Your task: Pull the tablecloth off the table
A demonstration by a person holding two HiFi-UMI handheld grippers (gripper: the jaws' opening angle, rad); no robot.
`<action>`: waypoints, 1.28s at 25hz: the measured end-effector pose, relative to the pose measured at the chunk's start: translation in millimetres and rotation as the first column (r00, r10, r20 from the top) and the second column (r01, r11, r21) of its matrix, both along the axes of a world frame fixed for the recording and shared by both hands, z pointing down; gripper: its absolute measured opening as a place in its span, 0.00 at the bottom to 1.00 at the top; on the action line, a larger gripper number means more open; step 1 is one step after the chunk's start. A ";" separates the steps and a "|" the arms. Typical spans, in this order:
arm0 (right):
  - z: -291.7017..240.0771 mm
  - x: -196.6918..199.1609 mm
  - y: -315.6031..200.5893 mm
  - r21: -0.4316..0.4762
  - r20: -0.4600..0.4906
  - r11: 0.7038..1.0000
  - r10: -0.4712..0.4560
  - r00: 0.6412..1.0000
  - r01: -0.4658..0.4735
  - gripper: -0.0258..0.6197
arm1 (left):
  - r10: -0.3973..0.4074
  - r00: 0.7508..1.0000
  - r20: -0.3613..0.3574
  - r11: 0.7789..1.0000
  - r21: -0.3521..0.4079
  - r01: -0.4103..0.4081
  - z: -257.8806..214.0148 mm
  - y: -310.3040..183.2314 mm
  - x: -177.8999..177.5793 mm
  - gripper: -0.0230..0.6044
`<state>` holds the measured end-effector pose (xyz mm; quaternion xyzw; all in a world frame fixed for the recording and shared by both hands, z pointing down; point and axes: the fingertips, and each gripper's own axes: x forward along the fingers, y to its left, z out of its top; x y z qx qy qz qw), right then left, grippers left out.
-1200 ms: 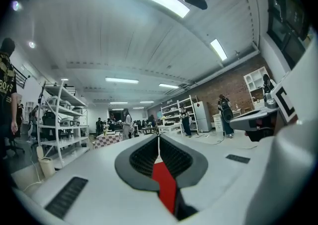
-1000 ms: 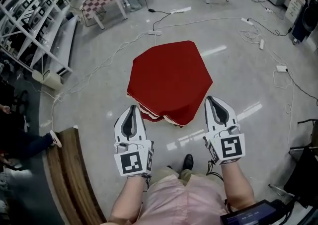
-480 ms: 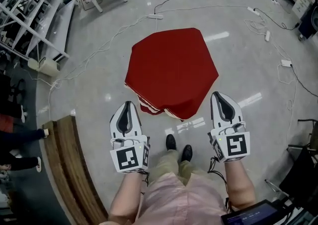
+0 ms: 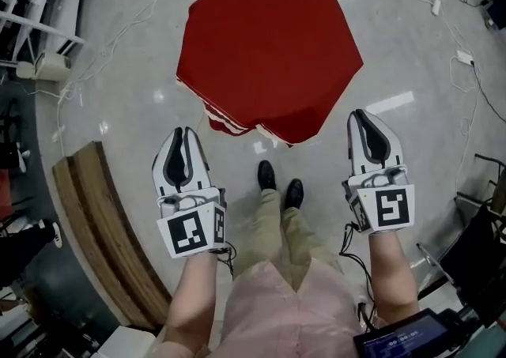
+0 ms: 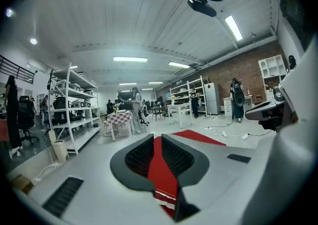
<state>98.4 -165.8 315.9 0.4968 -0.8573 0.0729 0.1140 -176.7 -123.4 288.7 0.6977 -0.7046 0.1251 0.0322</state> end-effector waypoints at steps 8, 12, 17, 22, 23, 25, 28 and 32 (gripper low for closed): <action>77.3 1.6 -3.2 -0.073 -0.022 0.997 0.011 1.000 -0.012 0.19 | 0.044 0.999 -0.022 0.997 -0.068 -0.045 70.6 -3.0 -4.1 0.24; 119.8 -10.0 -5.3 -0.119 -0.003 0.992 -0.031 1.000 0.030 0.31 | 0.053 0.998 -0.042 0.994 -0.095 -0.057 107.0 -5.7 -5.9 0.27; 169.6 -16.0 -11.5 -0.177 0.047 0.982 -0.050 0.998 0.058 0.38 | 0.045 0.998 -0.049 0.991 -0.125 -0.051 144.0 -8.9 -15.8 0.27; 225.8 -11.0 -19.6 -0.257 0.097 0.966 -0.011 0.995 0.035 0.45 | 0.040 0.999 -0.031 0.984 -0.174 -0.045 187.9 -9.8 -23.7 0.28; 235.6 -9.6 -20.9 -0.267 0.111 0.963 -0.001 0.994 0.031 0.46 | 0.038 0.999 -0.030 0.982 -0.185 -0.042 197.4 -8.6 -24.7 0.28; 250.6 -9.0 -23.0 -0.282 0.148 0.959 0.009 0.989 0.033 0.49 | 0.031 0.999 -0.028 0.979 -0.203 -0.036 212.7 -5.3 -27.4 0.28; 262.0 -9.5 -25.2 -0.307 0.241 0.950 0.031 0.970 0.045 0.53 | 0.020 0.999 -0.036 0.976 -0.217 -0.027 225.8 -0.4 -33.7 0.28; 276.5 -8.4 -28.3 -0.334 0.320 0.940 0.046 0.946 0.067 0.57 | 0.018 0.998 -0.053 0.976 -0.216 -0.030 237.6 4.0 -36.0 0.28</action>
